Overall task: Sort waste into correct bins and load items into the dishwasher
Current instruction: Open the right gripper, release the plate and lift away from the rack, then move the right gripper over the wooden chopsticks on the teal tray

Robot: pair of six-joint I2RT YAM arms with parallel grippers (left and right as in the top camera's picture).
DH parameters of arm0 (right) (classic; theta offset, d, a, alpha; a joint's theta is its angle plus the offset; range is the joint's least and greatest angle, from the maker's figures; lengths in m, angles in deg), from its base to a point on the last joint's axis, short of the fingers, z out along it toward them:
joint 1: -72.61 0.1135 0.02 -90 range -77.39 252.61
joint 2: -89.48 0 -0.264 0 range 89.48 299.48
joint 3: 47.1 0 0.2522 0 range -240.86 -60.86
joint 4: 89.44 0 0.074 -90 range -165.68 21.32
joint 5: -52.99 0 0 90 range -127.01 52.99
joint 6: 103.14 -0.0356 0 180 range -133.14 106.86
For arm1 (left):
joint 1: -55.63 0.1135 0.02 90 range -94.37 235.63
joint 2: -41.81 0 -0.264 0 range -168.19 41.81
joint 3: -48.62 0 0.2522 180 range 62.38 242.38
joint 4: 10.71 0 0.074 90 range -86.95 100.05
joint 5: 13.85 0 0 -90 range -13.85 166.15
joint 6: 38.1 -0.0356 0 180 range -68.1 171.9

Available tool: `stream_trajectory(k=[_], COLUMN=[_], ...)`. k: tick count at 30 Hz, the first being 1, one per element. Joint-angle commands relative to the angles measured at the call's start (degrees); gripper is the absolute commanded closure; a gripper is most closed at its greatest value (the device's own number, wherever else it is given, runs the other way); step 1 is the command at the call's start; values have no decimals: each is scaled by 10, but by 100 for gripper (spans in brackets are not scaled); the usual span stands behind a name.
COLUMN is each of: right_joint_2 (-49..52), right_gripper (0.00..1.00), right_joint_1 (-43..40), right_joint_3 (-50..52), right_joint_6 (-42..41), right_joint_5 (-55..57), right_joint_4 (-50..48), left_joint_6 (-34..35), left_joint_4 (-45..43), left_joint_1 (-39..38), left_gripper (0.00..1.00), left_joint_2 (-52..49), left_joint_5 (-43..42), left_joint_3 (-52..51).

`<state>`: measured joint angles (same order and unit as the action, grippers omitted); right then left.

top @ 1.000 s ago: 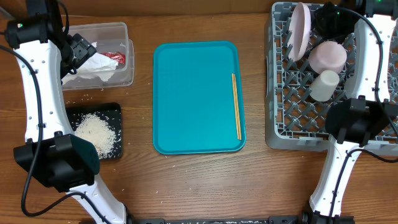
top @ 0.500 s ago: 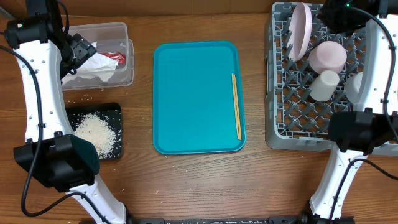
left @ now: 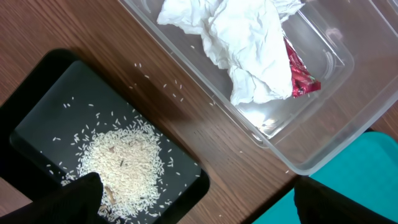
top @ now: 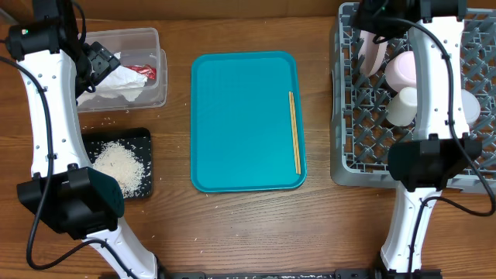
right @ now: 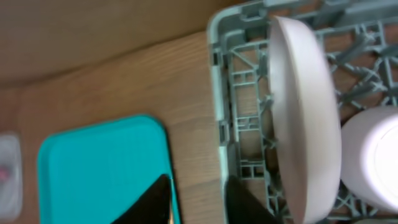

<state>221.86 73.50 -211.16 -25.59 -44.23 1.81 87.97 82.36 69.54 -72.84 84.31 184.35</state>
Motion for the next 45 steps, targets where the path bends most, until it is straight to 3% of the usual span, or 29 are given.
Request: stream_trajectory(k=[1, 7, 14, 18, 21, 24, 31, 40, 45], right_joint_2=[3, 2, -22, -47, -51, -49, -49, -49, -49], right_gripper=[80, 84, 82, 70, 53, 48, 39, 38, 39], right_joint_1=[-17, -41, -40, -17, 7, 34, 130, 226, 244], right_joint_3=[57, 80, 61, 61, 61, 75, 167, 373, 422], right_joint_6=[2, -57, -54, -16, 6, 7, 23, 24, 22], right_joint_5=[34, 132, 98, 24, -21, -34, -27, 55, 55], right_joint_4=[-35, -41, -2, 24, 62, 94, 93, -10, -40], left_joint_6=[1, 1, 1, 1, 1, 1, 1, 1, 1], left_joint_4=[0, 0, 0, 0, 0, 0, 0, 0, 0], left_joint_1=[-1, -1, -1, -1, -1, -1, -1, -1, -1], left_gripper=[0, 0, 0, 0, 0, 0, 0, 0, 0], left_joint_2=[15, 15, 15, 15, 15, 15, 15, 15, 15], left_joint_5=[-3, -3, -3, -3, -3, -3, -3, -3, -3], left_joint_3=[10, 10, 10, 10, 10, 10, 10, 10, 10])
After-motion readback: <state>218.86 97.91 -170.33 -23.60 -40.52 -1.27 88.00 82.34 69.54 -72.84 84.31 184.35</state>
